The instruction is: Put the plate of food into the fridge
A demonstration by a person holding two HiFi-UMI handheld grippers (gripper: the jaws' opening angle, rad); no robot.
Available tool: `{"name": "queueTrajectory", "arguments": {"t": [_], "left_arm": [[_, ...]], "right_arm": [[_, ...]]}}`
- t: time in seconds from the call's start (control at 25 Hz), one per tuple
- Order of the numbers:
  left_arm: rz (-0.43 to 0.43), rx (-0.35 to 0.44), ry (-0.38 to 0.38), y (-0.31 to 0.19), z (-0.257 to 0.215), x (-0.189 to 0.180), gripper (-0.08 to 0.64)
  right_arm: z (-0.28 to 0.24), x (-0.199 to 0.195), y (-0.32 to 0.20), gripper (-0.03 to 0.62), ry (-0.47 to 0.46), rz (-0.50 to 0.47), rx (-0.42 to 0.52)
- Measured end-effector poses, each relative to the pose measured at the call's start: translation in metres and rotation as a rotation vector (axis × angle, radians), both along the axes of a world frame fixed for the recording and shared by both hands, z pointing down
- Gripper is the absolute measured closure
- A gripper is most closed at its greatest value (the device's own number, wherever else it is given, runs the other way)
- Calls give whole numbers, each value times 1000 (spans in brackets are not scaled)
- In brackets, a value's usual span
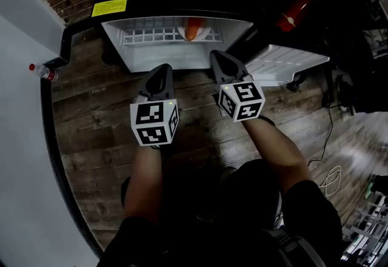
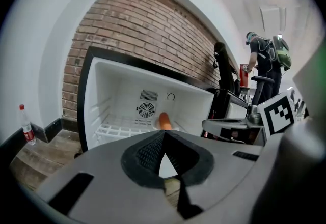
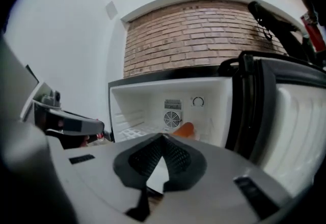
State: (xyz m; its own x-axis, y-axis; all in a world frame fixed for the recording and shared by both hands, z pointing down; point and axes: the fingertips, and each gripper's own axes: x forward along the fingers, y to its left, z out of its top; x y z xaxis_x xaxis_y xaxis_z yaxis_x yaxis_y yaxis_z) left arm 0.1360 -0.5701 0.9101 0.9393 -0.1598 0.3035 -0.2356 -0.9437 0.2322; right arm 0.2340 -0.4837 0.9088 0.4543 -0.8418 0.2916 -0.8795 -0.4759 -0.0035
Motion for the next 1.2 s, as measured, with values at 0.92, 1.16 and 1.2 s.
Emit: {"name": "queueTrajectory", "arguments": {"t": [0.92,1.16,1.2], "left_arm": [[20,-44,-79,79,-483,-72,565],[25,110,-23,98,-618,-75,565],[19,137,-22,102,-629,-77,565]], "right_arm": [[-477,-109,86,578,-168,69,63],[-600,-122,111,580,-161,101,155],[-611,-124,116,580,-152,100,163]]}}
